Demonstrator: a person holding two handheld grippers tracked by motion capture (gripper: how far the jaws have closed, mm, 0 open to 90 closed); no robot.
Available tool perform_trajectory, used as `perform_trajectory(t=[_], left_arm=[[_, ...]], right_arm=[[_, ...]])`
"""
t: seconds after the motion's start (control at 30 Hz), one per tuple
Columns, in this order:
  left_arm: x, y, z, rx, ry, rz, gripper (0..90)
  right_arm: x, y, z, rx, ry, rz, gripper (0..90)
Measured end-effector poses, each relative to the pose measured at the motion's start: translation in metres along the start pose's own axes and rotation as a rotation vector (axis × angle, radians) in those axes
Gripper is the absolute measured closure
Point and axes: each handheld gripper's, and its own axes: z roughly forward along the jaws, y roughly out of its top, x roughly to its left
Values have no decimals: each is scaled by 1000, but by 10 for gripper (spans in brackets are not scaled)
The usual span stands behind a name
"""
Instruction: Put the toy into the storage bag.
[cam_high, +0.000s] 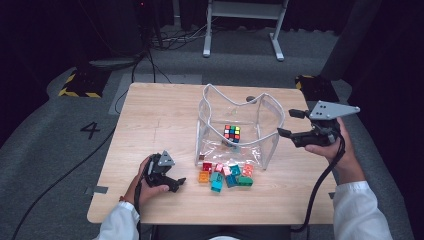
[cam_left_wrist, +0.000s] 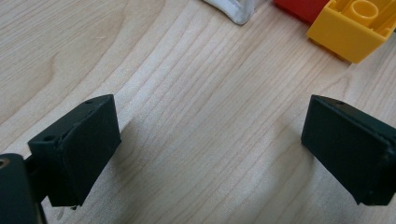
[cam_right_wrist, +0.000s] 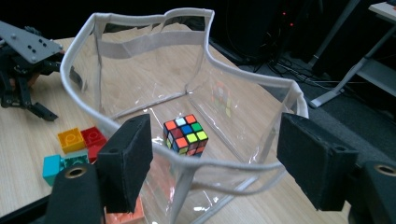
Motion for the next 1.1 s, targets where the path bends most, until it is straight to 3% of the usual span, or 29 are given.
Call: perform_trajectory(t=[0.23,0.53,0.87,1.1], left_arm=[[0,0,0,0,0,-1,46],[0,0,0,1,-2,-4,46],[0,0,0,0,-2,-4,46],[-1,0,0,0,-4,-7,46]], right_arm=[[8,-27,-16,-18,-17,5,270],[18,-62,-15,10,-14,24,268],[35,-96,3,54,36,39,278],[55,-129,25,87,100,77,298]])
